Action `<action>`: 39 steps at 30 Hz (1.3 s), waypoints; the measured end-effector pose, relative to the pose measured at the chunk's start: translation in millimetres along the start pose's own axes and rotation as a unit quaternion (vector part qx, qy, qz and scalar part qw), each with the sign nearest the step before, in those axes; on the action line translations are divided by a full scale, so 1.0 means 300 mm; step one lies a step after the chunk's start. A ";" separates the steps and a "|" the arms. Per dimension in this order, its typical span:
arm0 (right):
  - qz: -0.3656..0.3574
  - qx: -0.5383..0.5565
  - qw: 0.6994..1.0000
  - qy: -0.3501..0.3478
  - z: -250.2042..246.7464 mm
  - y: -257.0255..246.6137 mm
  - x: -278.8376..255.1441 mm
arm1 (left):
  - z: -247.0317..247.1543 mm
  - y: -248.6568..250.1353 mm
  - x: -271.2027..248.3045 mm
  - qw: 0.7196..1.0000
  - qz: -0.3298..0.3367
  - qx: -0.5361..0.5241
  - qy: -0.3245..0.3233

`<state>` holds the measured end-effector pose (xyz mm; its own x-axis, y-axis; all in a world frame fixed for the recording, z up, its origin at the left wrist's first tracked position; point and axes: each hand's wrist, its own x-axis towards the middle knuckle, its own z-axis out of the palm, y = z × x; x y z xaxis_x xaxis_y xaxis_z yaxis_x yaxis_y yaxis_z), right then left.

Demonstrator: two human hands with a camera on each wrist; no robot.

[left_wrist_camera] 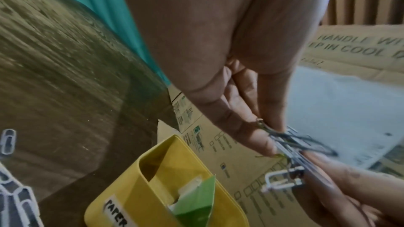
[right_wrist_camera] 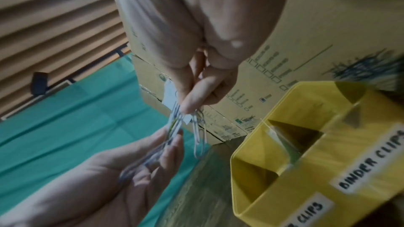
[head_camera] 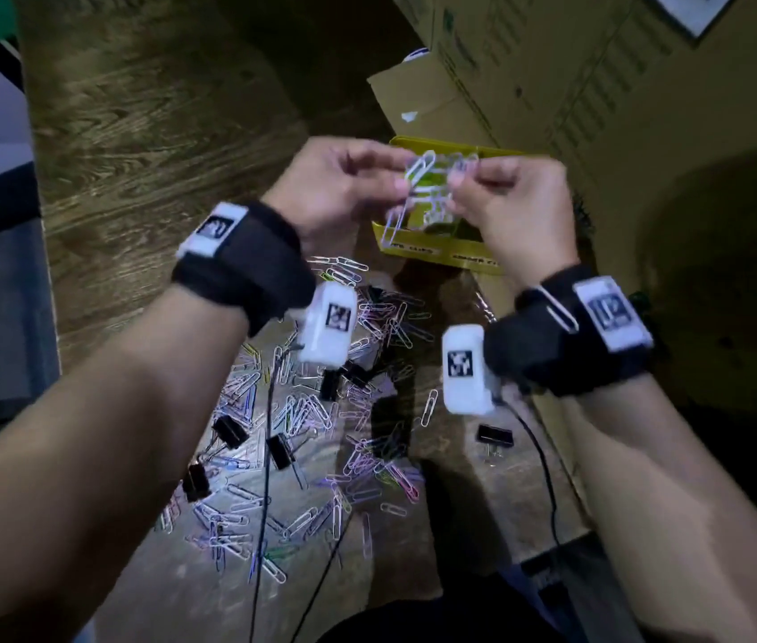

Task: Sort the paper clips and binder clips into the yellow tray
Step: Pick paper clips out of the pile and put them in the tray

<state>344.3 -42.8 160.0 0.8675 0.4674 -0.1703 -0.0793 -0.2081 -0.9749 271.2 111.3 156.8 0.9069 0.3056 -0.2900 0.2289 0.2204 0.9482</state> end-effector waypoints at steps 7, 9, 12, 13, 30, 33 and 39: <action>0.063 -0.098 0.990 0.084 0.085 0.178 0.301 | 0.038 -0.092 0.285 0.981 -0.063 0.132 0.124; 0.091 -0.133 0.985 0.058 0.098 0.198 0.318 | 0.031 -0.120 0.307 0.962 -0.123 0.230 0.078; 0.103 -0.187 0.977 0.021 0.095 0.188 0.324 | 0.017 -0.145 0.296 0.945 -0.121 0.300 0.048; 0.099 -0.197 0.975 0.003 0.090 0.180 0.321 | 0.016 -0.142 0.267 0.936 -0.084 0.339 0.052; 0.180 -0.347 0.742 -0.545 0.053 0.505 -0.389 | -0.018 -0.510 -0.203 0.715 0.000 0.695 -0.079; 0.216 -0.317 0.739 -0.554 0.076 0.559 -0.466 | -0.020 -0.476 -0.286 0.724 0.104 0.678 -0.065; 0.132 -0.265 0.849 -0.438 0.016 0.548 -0.472 | -0.022 -0.494 -0.614 0.736 -0.100 0.567 -0.356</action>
<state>206.1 -139.1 23.2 0.1376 0.7558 -0.6402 0.2193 -0.6535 -0.7244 67.9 28.5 68.8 0.6783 -0.2790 -0.6798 0.1660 -0.8430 0.5116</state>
